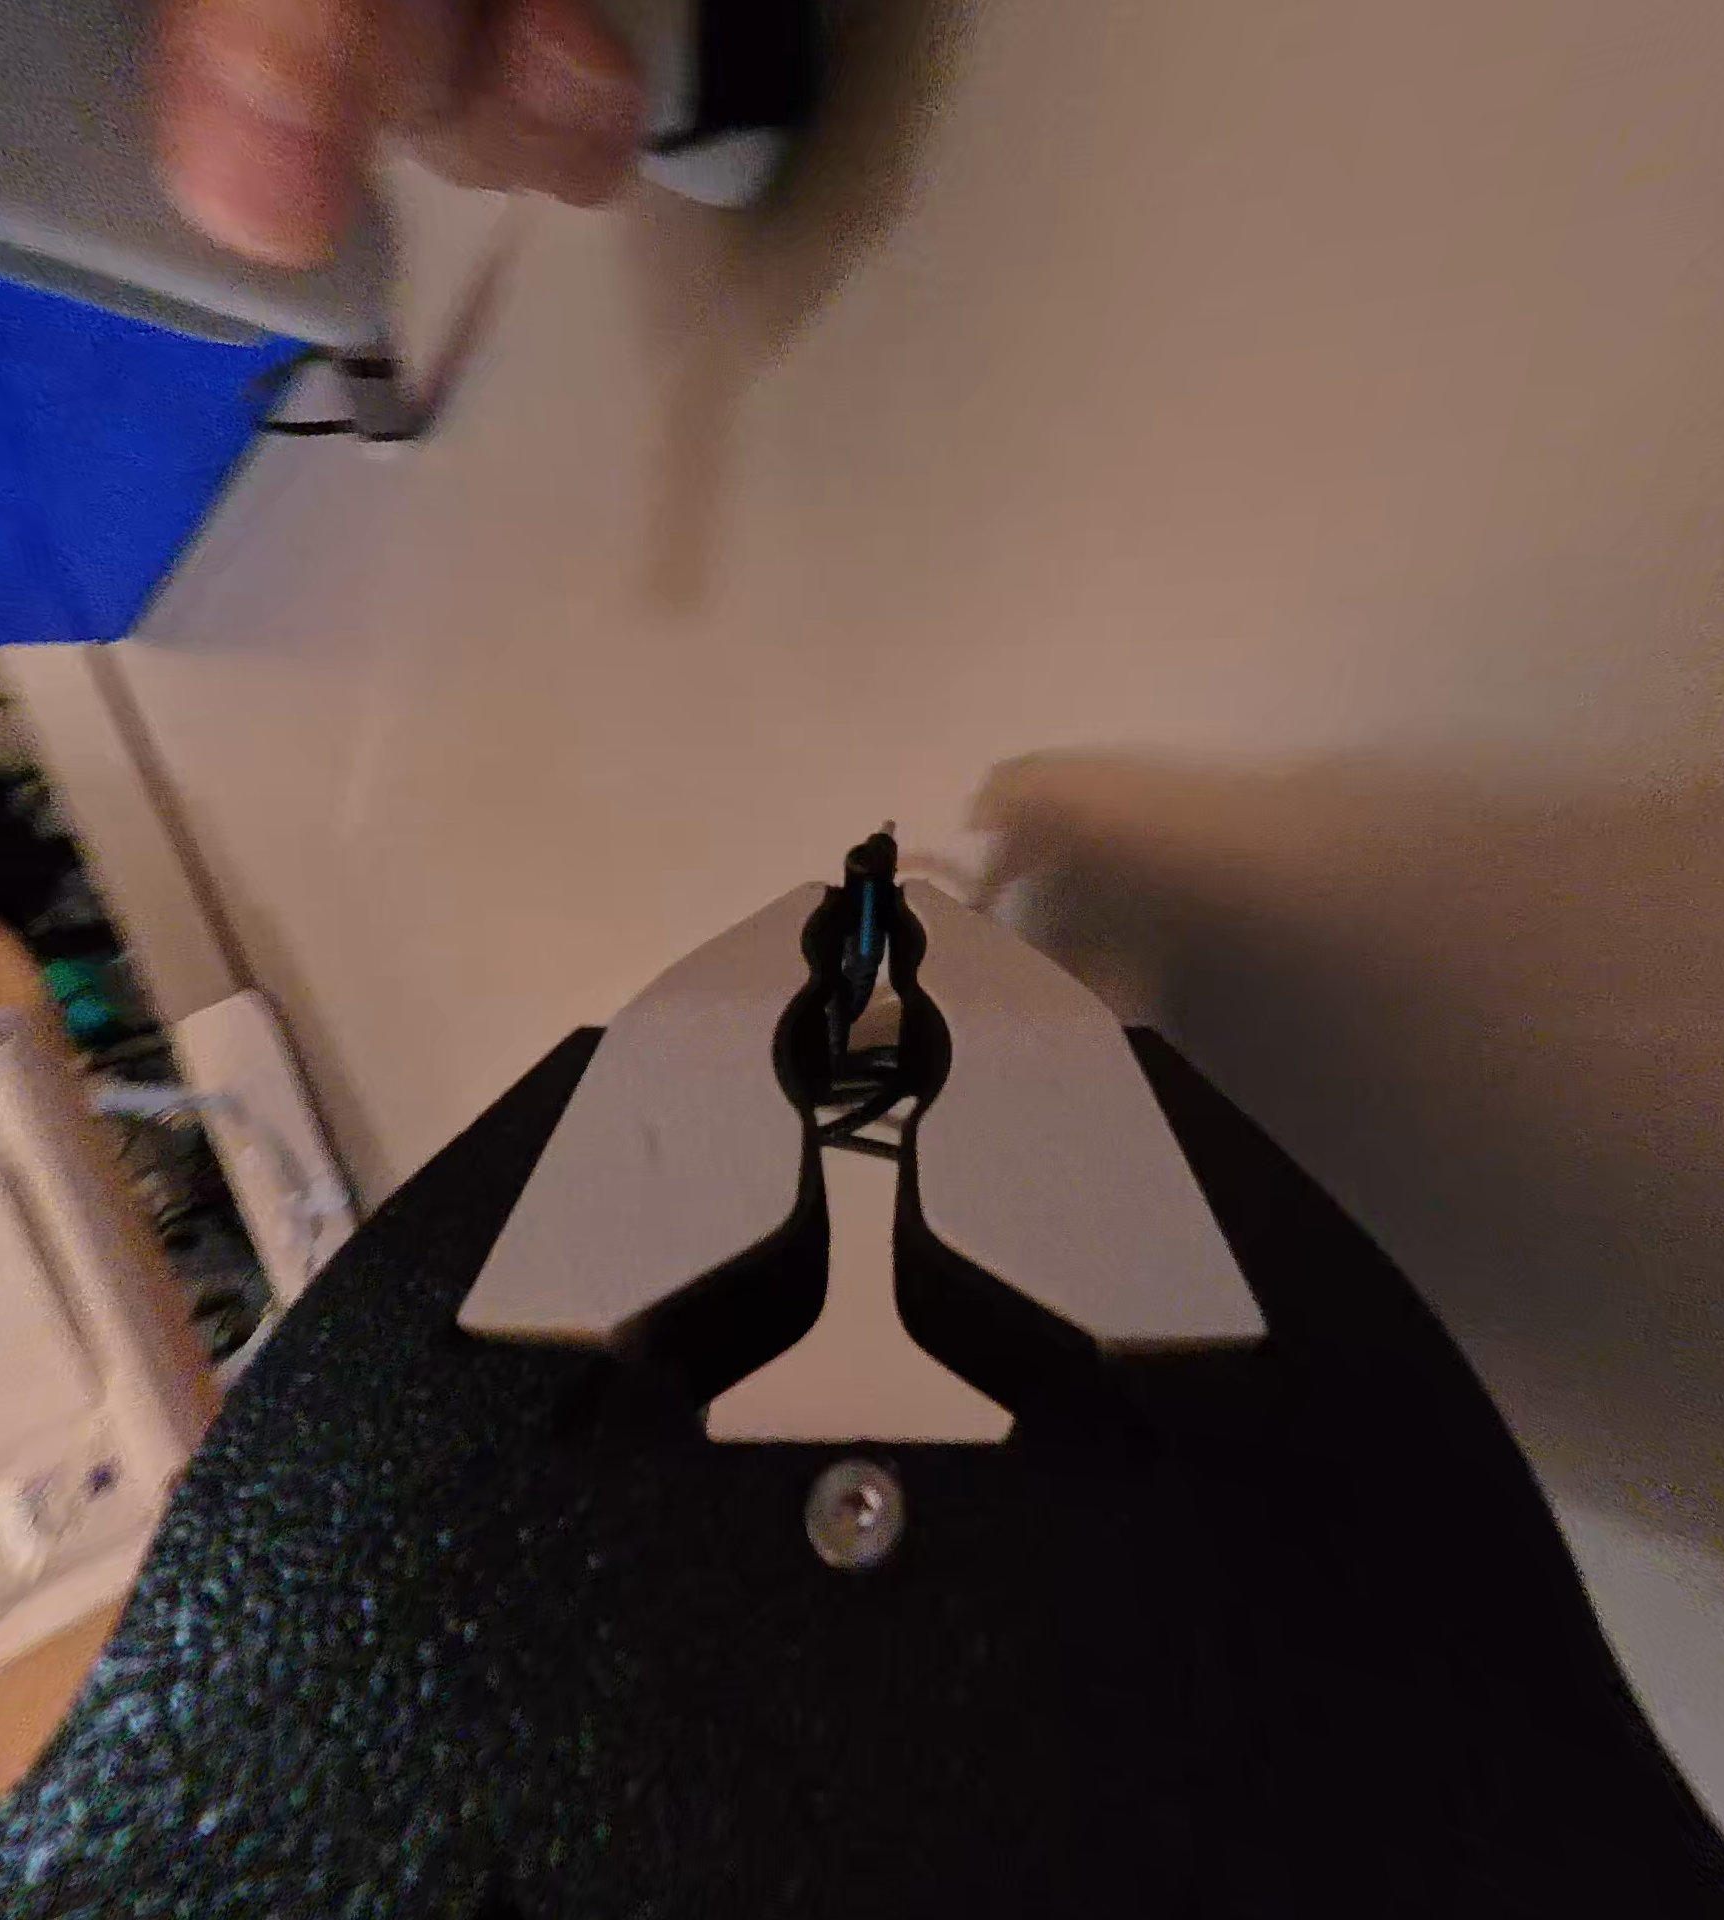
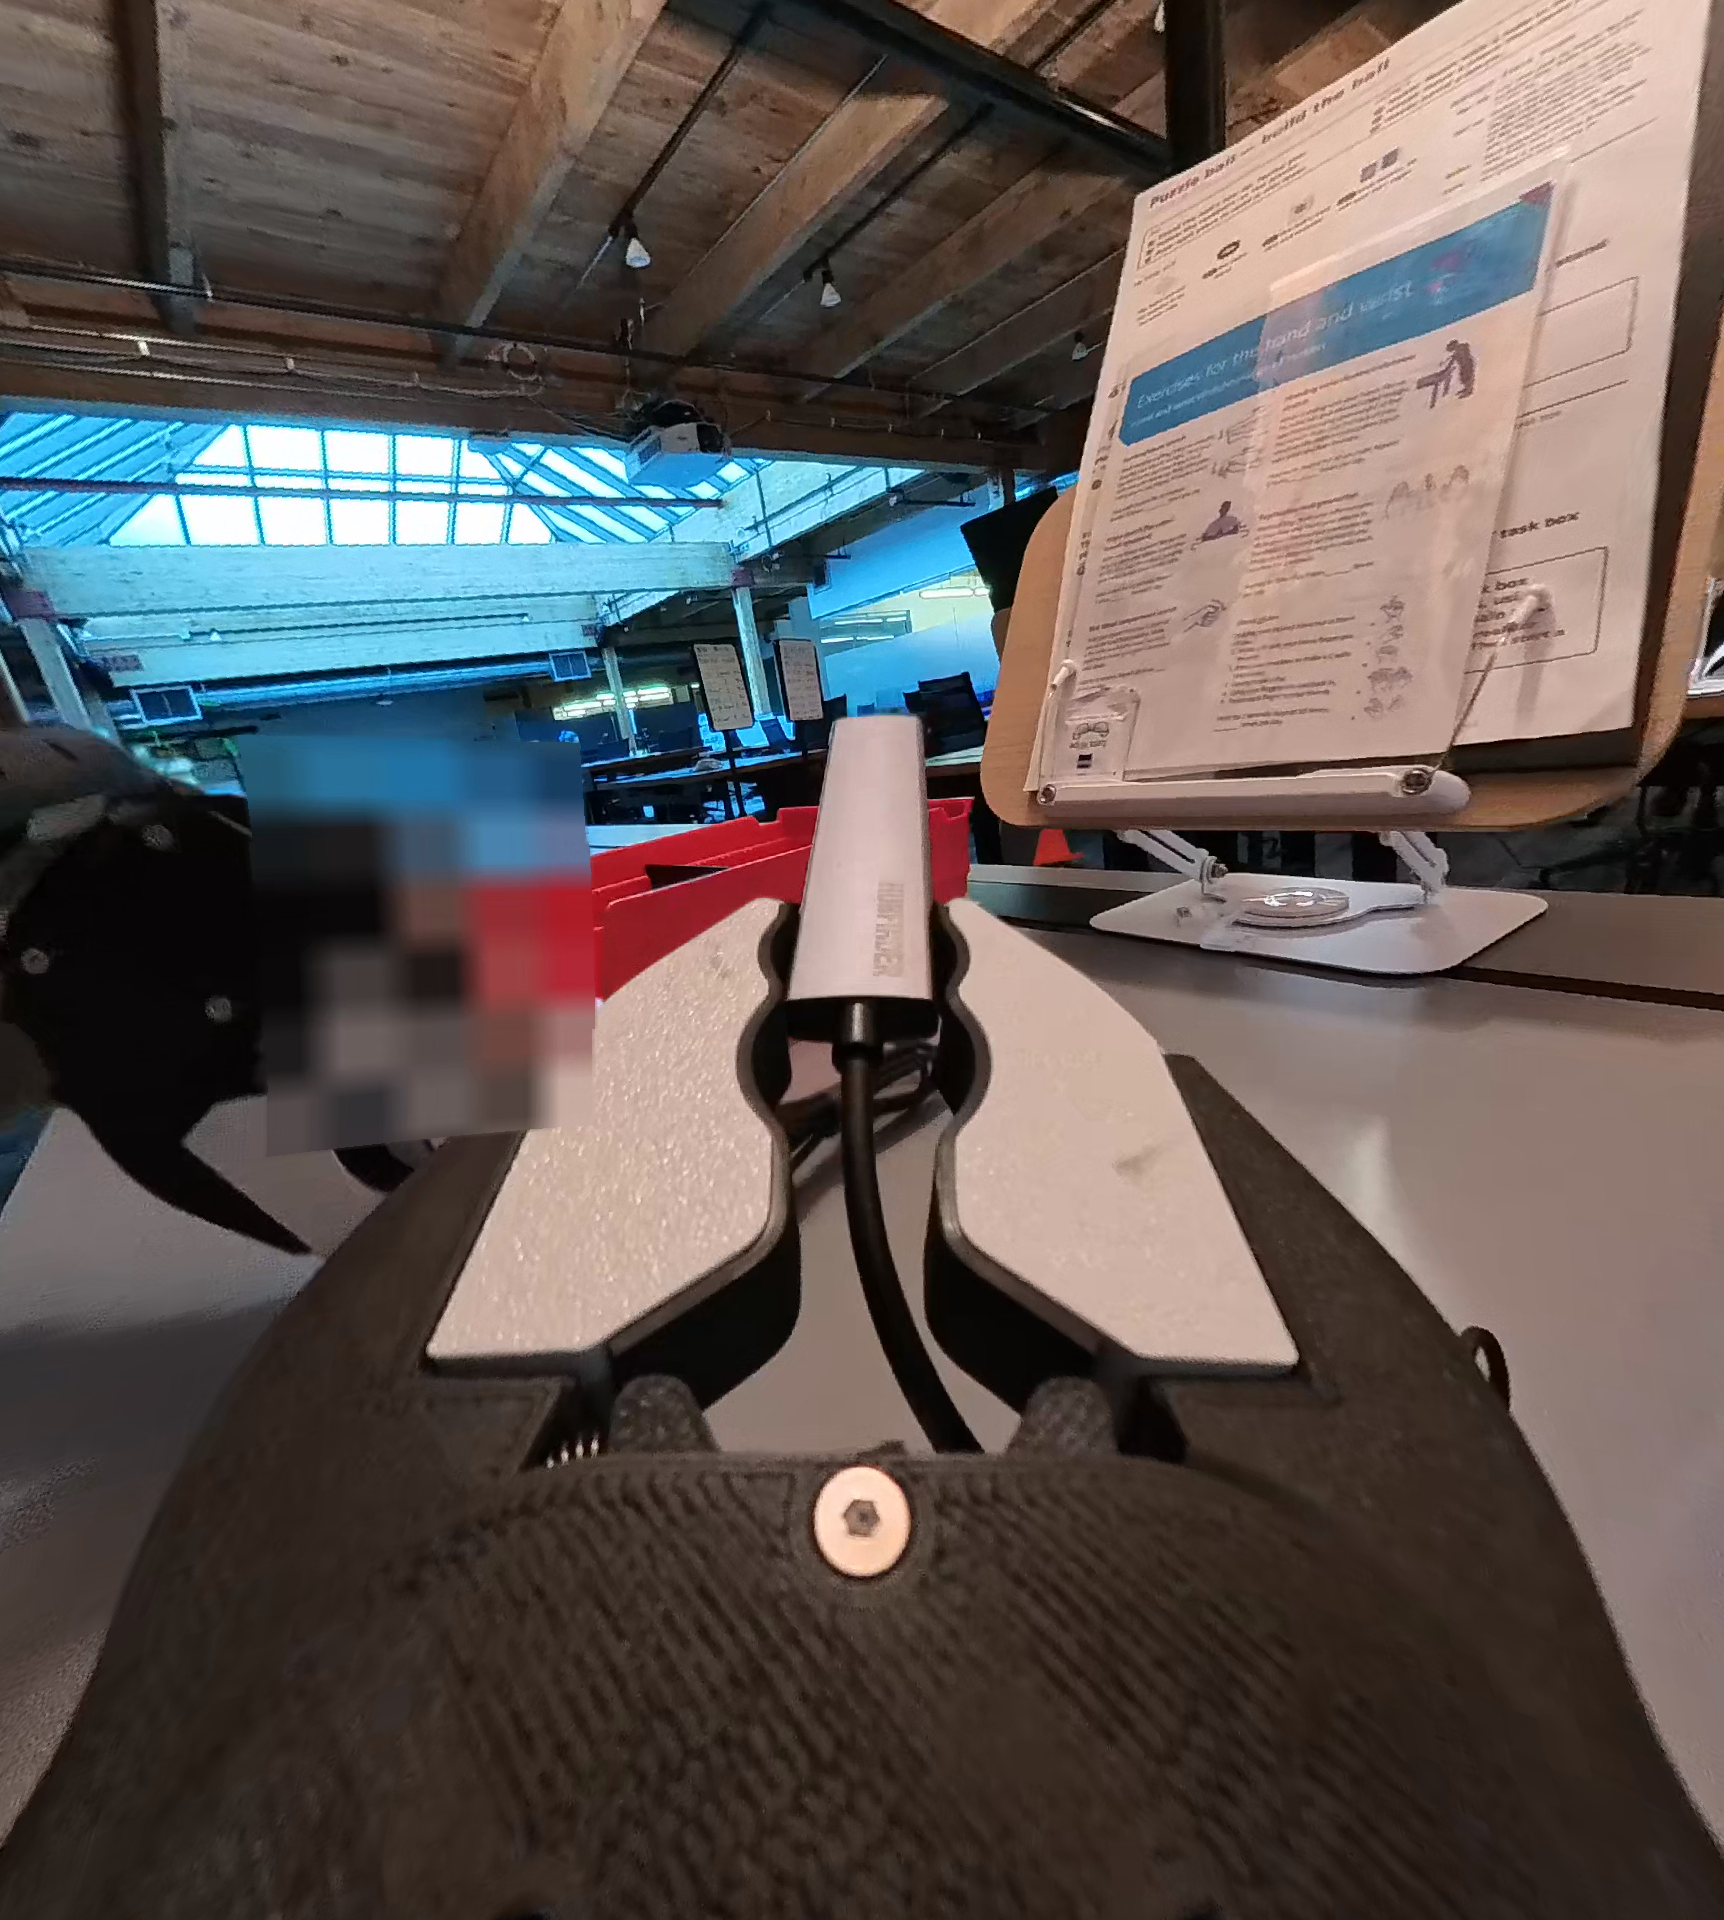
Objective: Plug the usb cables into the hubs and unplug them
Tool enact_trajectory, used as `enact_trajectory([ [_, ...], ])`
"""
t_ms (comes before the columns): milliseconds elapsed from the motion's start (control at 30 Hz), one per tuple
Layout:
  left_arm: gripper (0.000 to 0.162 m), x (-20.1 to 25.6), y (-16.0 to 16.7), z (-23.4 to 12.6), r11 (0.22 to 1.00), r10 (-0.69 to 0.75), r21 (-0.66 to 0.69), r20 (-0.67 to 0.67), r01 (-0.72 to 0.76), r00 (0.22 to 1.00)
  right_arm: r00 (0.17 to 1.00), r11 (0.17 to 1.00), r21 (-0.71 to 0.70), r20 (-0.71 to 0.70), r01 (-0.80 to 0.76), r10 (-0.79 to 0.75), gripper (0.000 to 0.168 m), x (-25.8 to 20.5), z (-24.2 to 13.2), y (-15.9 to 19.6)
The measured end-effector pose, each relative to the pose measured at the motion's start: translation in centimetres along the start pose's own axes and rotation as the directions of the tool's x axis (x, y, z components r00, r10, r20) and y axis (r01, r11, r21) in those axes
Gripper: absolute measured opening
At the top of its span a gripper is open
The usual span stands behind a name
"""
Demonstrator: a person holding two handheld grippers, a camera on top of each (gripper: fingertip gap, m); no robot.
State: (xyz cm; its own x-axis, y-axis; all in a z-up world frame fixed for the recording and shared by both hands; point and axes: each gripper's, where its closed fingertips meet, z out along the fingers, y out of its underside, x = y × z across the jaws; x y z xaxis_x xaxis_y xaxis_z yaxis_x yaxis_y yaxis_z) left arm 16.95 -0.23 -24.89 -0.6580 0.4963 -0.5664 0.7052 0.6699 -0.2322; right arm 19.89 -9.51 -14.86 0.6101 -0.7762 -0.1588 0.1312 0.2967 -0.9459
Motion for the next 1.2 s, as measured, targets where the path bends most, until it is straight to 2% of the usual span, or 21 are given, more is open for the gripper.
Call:
enact_trajectory([
  [33,0.007,-0.9,-0.3,-0.5,1.000,-0.028,0.006,0.074,0.028,0.997,1.000,1.000,-0.009,0.003,0.005,-0.005,0.024,-0.1,0.1,0.1],
  [100,0.007,-2.5,-0.8,-1.6,0.998,-0.069,0.013,0.242,0.067,0.968,1.000,0.999,-0.030,0.006,0.013,-0.013,0.024,-0.2,0.3,0.4],
  [167,0.007,-3.7,-1.2,-3.1,0.997,-0.065,-0.006,0.417,0.075,0.906,1.000,0.998,-0.056,0.019,0.020,-0.019,0.024,-0.4,0.6,0.7],
  [267,0.007,-4.9,-0.8,-5.4,0.984,0.080,-0.173,0.640,0.042,0.764,0.999,0.995,-0.100,0.034,0.027,-0.024,0.024,-0.8,0.8,1.3],
  [333,0.007,-5.2,-0.7,-6.6,0.956,0.203,-0.293,0.712,0.022,0.672,0.999,0.987,-0.162,0.047,-0.004,0.012,0.024,-1.0,0.9,2.0],
  [400,0.007,-4.9,-0.3,-6.6,0.940,0.239,-0.339,0.731,0.036,0.639,0.997,0.976,-0.218,0.065,-0.025,0.040,0.024,-1.4,1.0,2.7],
  [600,0.007,-5.2,2.0,-7.4,0.926,0.245,-0.361,0.799,0.111,0.549,0.991,0.933,-0.357,0.099,-0.048,0.089,0.024,-3.1,1.7,4.9],
  [667,0.007,-5.5,3.3,-7.8,0.931,0.159,-0.311,0.819,0.192,0.552,0.990,0.930,-0.363,0.106,-0.049,0.093,0.024,-3.7,2.1,5.2],
  [867,0.007,-4.9,4.1,-7.3,0.930,0.175,-0.320,0.816,0.179,0.551,0.990,0.920,-0.392,0.134,0.002,0.055,0.024,-4.5,2.3,5.7],
  [1200,0.007,-4.7,4.1,-6.7,0.925,0.143,-0.301,0.842,0.233,0.520,0.986,0.905,-0.424,0.142,-0.020,0.088,0.024,-6.3,2.8,6.6],
])
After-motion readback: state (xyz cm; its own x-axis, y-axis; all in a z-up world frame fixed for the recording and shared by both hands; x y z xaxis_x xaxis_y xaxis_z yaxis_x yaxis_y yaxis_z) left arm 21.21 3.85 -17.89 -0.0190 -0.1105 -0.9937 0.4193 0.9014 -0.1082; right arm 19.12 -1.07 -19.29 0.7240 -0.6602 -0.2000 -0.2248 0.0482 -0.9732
